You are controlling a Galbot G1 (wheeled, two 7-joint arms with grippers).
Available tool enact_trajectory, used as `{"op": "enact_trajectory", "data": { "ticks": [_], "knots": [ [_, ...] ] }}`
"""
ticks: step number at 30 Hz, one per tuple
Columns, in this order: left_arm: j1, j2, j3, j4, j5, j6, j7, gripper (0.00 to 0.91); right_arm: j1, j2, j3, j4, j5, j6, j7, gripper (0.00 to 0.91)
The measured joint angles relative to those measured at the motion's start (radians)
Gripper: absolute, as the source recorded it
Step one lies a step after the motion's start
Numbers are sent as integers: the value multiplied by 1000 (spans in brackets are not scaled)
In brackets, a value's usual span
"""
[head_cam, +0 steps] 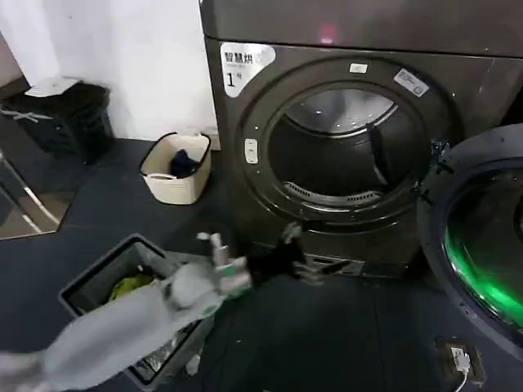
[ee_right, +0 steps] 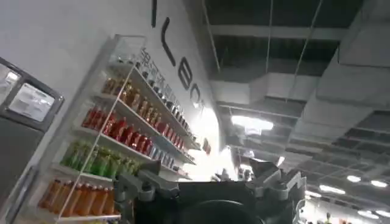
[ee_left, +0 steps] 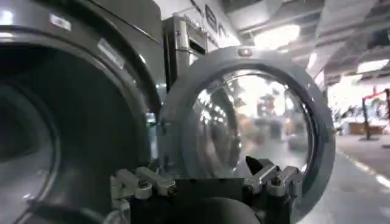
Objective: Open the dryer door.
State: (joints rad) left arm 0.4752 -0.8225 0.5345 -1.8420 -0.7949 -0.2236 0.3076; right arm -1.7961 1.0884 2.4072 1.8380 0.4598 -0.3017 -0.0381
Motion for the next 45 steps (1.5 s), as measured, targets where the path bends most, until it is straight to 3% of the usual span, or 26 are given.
{"op": "enact_trajectory", "data": {
  "ticks": [15,19,27,35,38,45],
  "knots": [
    [322,435,-277,-179,155,120,14,907,31,13,35,34,-77,15,-29,907],
    [337,518,-299,-160,220,184,17,907,33,12,34,25,-102,38,-43,907],
    [337,640,-320,-62,375,250,117,907,48,5,21,14,-105,40,-52,907],
    [345,697,-360,-14,486,368,216,907,55,6,9,14,-111,40,-56,907],
    [345,699,-371,11,550,369,260,907,53,5,9,9,-112,43,-59,907],
    [346,692,-383,31,600,361,238,907,55,8,9,13,-126,43,-71,907]
  ]
}}
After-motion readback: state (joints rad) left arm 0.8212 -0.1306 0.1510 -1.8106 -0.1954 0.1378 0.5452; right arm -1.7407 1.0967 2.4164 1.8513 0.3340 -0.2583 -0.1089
